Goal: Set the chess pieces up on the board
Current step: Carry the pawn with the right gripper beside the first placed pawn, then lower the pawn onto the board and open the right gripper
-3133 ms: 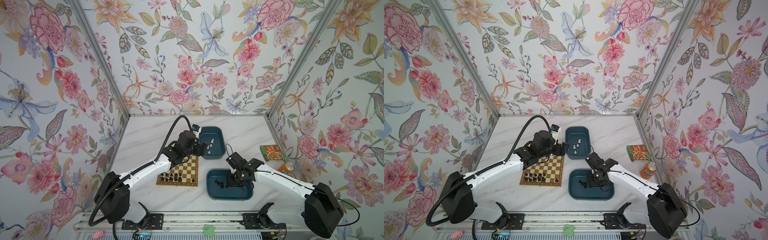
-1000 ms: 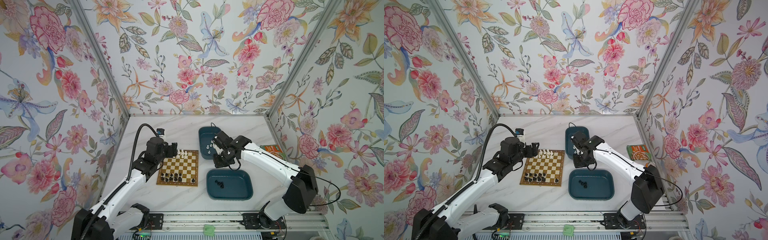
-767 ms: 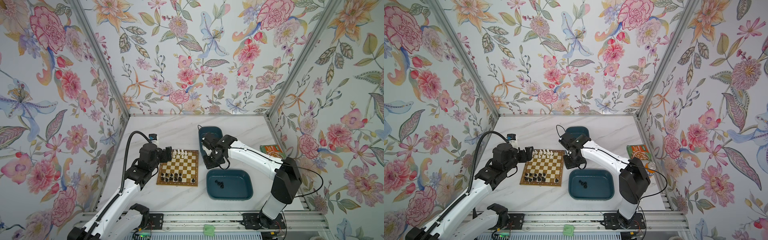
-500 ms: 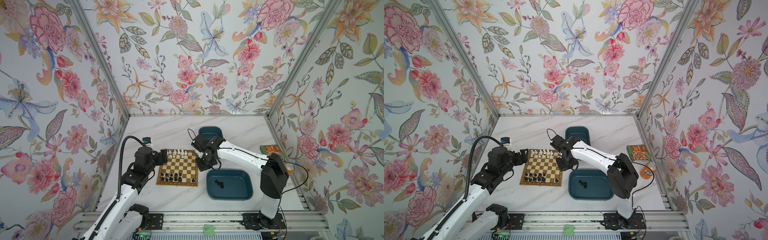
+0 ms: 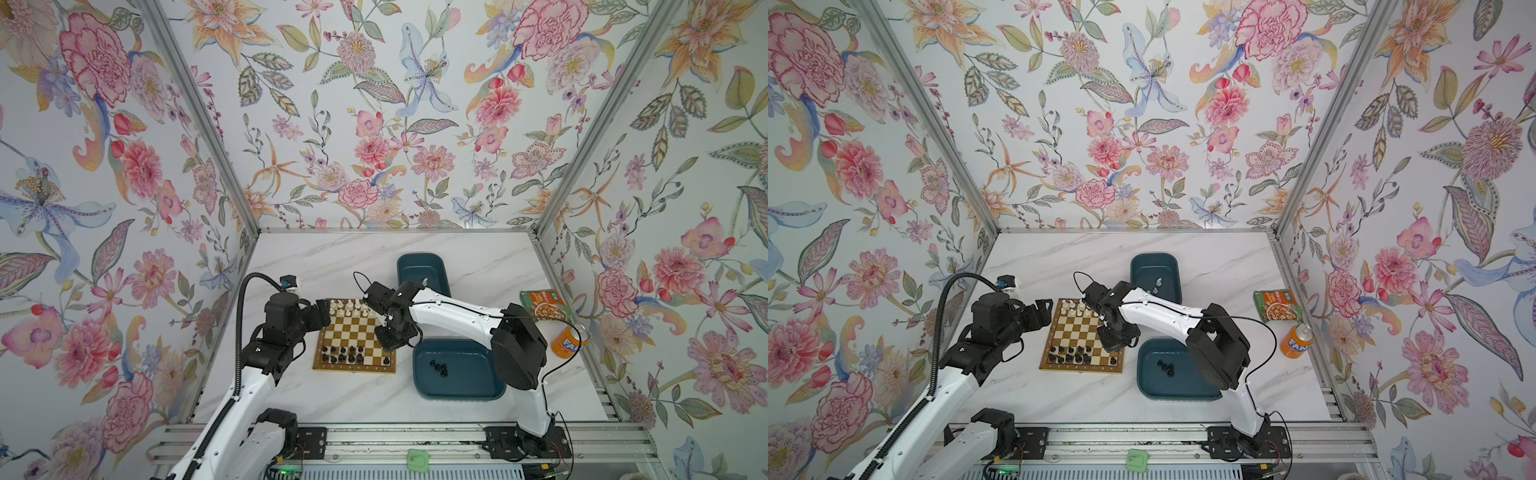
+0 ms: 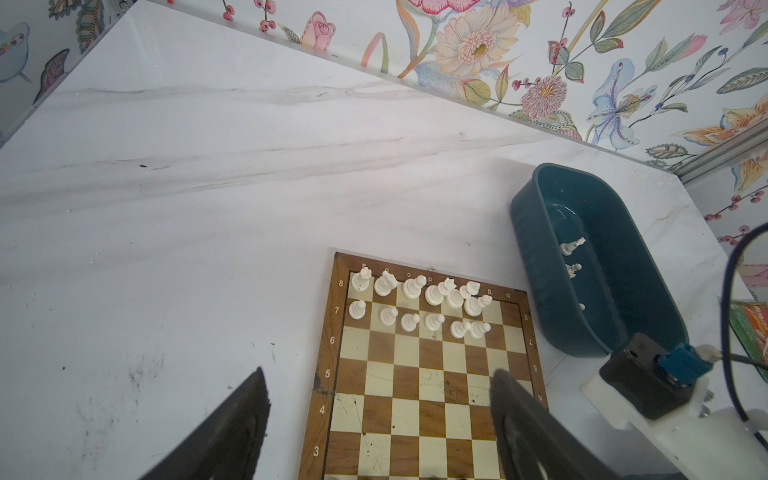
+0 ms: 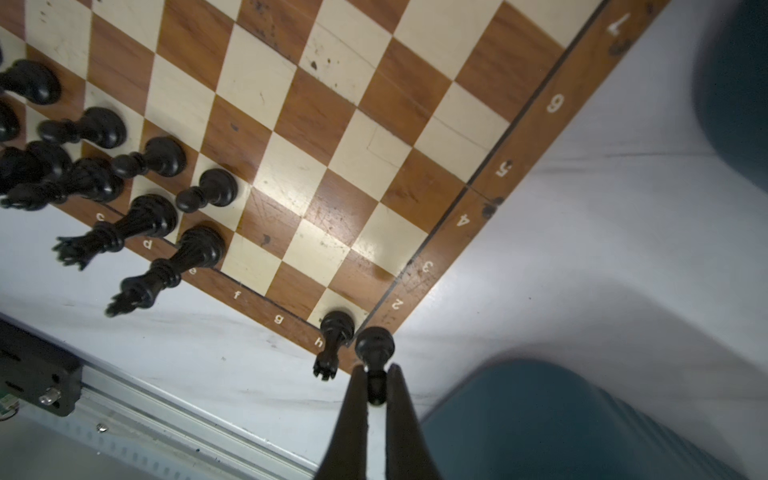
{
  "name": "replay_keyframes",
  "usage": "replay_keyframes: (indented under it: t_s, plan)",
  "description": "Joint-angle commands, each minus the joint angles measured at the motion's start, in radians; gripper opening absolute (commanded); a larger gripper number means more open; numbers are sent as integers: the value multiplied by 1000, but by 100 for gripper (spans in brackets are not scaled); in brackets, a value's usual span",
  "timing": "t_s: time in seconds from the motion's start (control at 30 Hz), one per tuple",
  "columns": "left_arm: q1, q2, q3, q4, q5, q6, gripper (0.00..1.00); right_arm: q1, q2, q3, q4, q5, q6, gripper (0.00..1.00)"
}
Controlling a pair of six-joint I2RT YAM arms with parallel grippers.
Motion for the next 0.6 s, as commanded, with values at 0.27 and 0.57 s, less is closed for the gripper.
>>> replay_keyframes:
  t_s: [0.27, 0.57]
  plan:
    - [19, -6, -12, -32, 34, 21, 85, 16, 57, 41, -24, 11, 2, 8]
    - [21, -21, -13, -30, 26, 4, 85, 15, 75, 50, -21, 16, -19, 8]
